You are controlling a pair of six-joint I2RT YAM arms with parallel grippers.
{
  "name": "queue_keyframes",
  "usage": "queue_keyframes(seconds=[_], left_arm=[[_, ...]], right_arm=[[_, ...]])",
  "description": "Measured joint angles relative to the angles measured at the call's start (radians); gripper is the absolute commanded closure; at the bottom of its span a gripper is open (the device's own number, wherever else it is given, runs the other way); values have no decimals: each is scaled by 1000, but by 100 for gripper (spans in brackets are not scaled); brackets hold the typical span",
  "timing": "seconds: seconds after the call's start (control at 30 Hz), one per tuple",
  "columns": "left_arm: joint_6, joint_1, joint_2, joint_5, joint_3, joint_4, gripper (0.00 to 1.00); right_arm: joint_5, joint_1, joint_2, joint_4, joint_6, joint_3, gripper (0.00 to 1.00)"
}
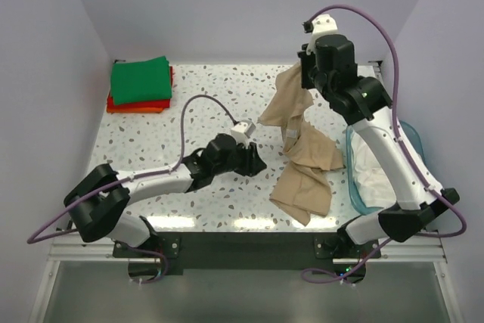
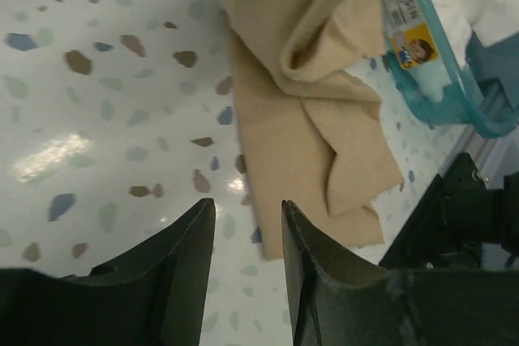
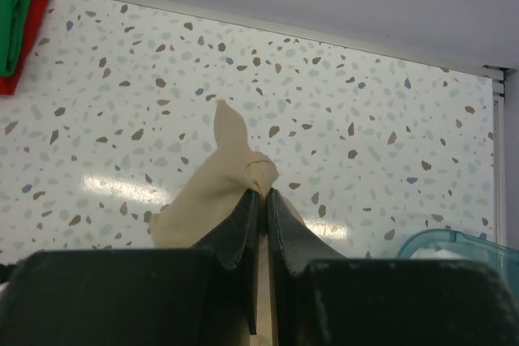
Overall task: Fold and stack the t-shirts
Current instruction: Flatten the tshirt out
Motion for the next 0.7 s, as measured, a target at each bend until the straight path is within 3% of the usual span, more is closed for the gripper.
queue_keyframes(seconds=[0.27, 0.7], left_arm=[[5, -192, 134, 21, 81, 105, 54], [14, -278, 409, 22, 283, 90, 48]], right_arm=[[2, -56, -66, -8, 37, -44, 100], [-37, -139, -109, -26, 73, -126, 100]])
